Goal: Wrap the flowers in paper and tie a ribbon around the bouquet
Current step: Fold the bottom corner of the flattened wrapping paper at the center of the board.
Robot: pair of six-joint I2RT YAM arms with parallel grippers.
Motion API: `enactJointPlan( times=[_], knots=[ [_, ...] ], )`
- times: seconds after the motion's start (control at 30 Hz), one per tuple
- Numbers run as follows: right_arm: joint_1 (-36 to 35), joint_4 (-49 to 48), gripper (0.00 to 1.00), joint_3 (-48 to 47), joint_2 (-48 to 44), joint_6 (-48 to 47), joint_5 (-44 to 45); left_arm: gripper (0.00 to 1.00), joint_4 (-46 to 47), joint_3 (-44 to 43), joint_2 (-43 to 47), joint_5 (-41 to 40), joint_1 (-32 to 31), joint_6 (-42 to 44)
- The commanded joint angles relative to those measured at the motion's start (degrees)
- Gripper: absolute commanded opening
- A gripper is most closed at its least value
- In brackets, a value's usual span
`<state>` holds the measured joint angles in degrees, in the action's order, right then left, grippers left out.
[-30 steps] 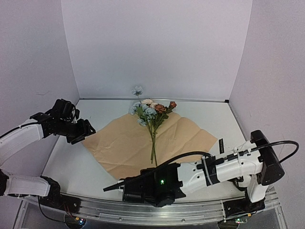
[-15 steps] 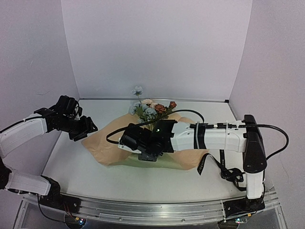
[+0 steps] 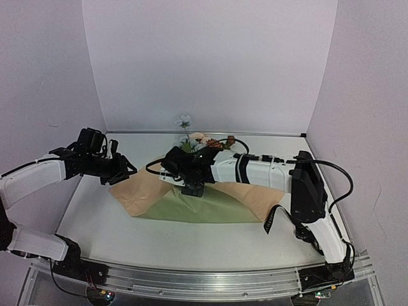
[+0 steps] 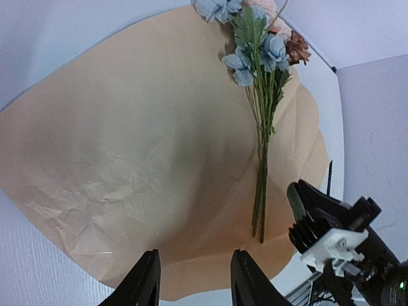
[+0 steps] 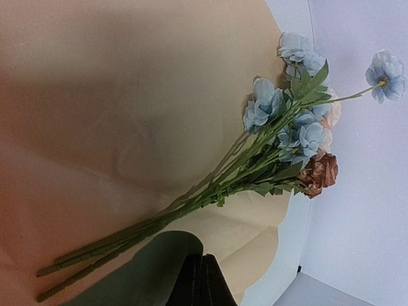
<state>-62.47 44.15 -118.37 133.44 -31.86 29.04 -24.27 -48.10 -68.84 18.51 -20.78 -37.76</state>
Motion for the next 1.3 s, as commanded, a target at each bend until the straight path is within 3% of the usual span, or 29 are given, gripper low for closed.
enactJointPlan(
  times=[0.0,0.5,0.97,1.07,1.2,1.27],
  knots=[
    [1.7,-3.7,0.00,-4.2,3.7,-3.6,1.2,0.37,8.1,1.7,-2.6,7.8,-1.1,0.4],
    [5.4,-8.6,0.00,-5.5,7.6,-2.3,3.4,0.28,25.4,12.1,-5.2,18.3,-2.3,-10.5],
    [6.3,-9.1,0.04,-6.8,8.9,-1.3,4.1,0.21,27.2,10.6,-19.2,14.3,-7.7,-12.0],
    [6.4,-9.1,0.17,-7.0,8.2,-0.5,4.6,0.20,26.5,10.5,-21.2,11.7,-7.7,-12.8],
    [6.4,-6.9,0.58,-4.0,2.8,4.3,2.5,0.18,23.5,9.6,-22.8,8.1,-7.7,-13.0],
    [6.4,-3.9,0.73,-2.4,-1.3,8.0,-0.2,0.17,21.9,9.2,-23.8,7.1,-7.7,-13.0]
  ],
)
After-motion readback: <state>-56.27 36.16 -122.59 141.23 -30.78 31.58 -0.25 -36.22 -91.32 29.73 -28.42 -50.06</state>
